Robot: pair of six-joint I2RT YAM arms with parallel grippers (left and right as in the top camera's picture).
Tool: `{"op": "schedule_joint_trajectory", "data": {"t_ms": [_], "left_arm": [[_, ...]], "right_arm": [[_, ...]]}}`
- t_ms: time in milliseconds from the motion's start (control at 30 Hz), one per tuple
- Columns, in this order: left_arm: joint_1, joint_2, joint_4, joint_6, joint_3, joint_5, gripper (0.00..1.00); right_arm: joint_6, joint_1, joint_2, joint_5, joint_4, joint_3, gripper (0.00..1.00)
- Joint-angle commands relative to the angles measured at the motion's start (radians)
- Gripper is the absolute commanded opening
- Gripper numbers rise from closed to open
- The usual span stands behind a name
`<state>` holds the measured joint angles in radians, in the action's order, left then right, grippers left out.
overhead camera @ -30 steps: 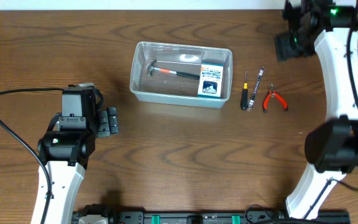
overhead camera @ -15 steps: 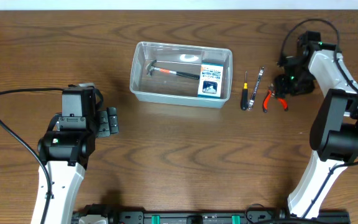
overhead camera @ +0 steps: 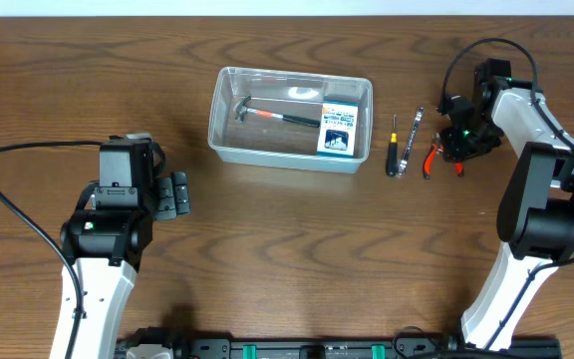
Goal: Pack container
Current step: 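Move the right gripper to the red pliers and grasp them, then lift the pliers and lower them into the container, then release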
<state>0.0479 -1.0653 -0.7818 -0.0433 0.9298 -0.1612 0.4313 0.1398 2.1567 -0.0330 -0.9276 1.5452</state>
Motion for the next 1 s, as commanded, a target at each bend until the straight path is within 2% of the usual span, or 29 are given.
{"op": "schedule_joint_trajectory", "data": {"t_ms": [0,267,500,733,833,967], "left_arm": [[0.003,-0.001,-0.003,0.017,0.015,-0.008,0.98],[0.003,-0.001,-0.003,0.017,0.014,-0.008,0.98],[0.003,-0.001,-0.003,0.017,0.014,-0.008,0.98],[0.003,-0.001,-0.002,0.017,0.015,-0.008,0.98],[0.003,-0.001,-0.003,0.017,0.014,-0.008,0.98],[0.003,-0.001,-0.003,0.017,0.014,-0.008,0.98]], "right_arm": [[0.011,-0.025,0.004,-0.019,-0.023,-0.029,0.30],[0.008,-0.050,0.003,-0.019,-0.041,-0.029,0.01],[-0.035,-0.035,-0.039,0.040,-0.127,0.060,0.01],[-0.124,-0.084,-0.199,-0.017,-0.297,0.377,0.01],[-0.124,-0.159,-0.262,-0.105,-0.272,0.462,0.01],[-0.095,-0.307,-0.302,-0.163,-0.166,0.478,0.01]]}}
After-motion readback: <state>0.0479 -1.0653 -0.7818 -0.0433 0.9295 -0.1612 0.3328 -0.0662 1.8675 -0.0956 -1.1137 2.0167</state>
